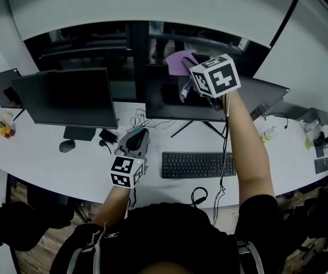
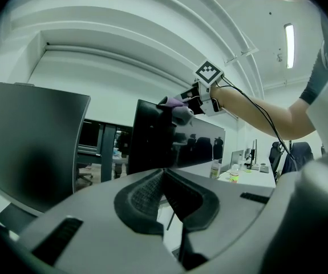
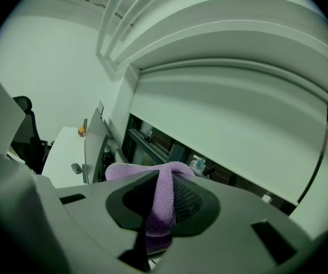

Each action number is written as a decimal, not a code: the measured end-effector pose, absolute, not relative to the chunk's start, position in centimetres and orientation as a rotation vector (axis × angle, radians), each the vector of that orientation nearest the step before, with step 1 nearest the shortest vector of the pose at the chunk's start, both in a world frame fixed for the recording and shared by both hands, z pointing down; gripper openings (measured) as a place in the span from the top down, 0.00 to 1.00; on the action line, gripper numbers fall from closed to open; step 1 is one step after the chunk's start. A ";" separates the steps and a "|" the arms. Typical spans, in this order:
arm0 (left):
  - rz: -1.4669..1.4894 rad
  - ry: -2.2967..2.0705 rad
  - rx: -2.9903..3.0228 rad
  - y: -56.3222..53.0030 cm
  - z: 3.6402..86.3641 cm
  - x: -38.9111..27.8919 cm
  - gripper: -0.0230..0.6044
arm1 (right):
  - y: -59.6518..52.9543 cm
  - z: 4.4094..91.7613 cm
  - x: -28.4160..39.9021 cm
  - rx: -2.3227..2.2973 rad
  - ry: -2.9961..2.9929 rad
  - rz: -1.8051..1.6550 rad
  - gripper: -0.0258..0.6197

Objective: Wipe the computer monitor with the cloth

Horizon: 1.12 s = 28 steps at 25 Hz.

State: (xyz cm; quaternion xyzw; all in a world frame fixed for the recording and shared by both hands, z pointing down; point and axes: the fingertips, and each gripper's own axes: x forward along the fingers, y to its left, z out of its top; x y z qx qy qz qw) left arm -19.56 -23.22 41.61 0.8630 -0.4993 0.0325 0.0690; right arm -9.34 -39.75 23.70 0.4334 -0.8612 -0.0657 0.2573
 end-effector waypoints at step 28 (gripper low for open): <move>0.153 -1.476 2.605 -22.7 42.2 -12.0 0.94 | -40.2 24.2 1.4 1.241 -2.315 -0.117 0.84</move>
